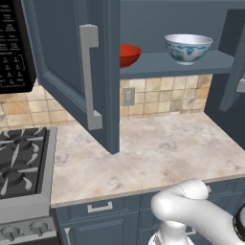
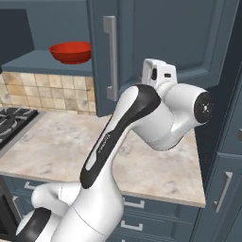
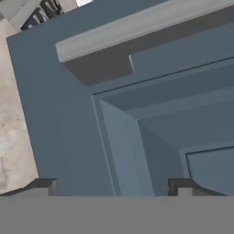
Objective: Open the cabinet. Pick the bowls from the counter and place them in the cabinet. Then close the cabinet.
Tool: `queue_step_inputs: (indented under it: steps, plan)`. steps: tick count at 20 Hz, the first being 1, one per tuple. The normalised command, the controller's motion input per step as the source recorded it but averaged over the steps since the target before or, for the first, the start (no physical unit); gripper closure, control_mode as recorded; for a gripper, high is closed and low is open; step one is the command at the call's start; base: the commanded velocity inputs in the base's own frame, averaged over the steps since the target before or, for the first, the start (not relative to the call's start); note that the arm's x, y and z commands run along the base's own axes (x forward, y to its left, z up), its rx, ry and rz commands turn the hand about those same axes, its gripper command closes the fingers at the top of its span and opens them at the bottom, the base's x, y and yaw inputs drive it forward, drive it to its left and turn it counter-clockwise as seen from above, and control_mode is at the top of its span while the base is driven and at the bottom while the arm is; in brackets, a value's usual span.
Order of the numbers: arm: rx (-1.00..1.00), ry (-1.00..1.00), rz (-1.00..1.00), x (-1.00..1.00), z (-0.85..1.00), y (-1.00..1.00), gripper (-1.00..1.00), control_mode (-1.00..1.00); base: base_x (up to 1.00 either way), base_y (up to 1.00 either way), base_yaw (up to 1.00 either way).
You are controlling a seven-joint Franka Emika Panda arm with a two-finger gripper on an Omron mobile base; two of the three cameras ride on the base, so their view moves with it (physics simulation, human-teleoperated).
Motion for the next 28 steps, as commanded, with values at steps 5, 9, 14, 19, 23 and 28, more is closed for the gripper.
queue_step_inputs:
  steps: [5, 9, 14, 19, 23, 28]
  plan:
    - [-0.09, -0.02, -0.2, 0.26, -0.15, 0.43, -1.0, -1.0, 0.0, 0.0, 0.0]
    - [-0.05, -0.01, -0.2, 0.39, -0.11, 0.44, -1.0, -1.0, 0.0, 0.0, 0.0]
    - [-0.03, 0.0, -0.17, 0.57, 0.0, 0.36, -1.0, -1.0, 0.0, 0.0, 0.0]
    - [-0.02, 0.0, -0.14, 0.6, -0.04, 0.34, -1.0, -1.0, 0.0, 0.0, 0.0]
    - [-0.01, 0.0, -0.14, 0.6, -0.06, 0.27, -1.0, -1.0, 0.0, 0.0, 0.0]
    - [0.0, 0.0, -0.13, 0.59, -0.12, 0.18, -1.0, -1.0, 0.0, 0.0, 0.0]
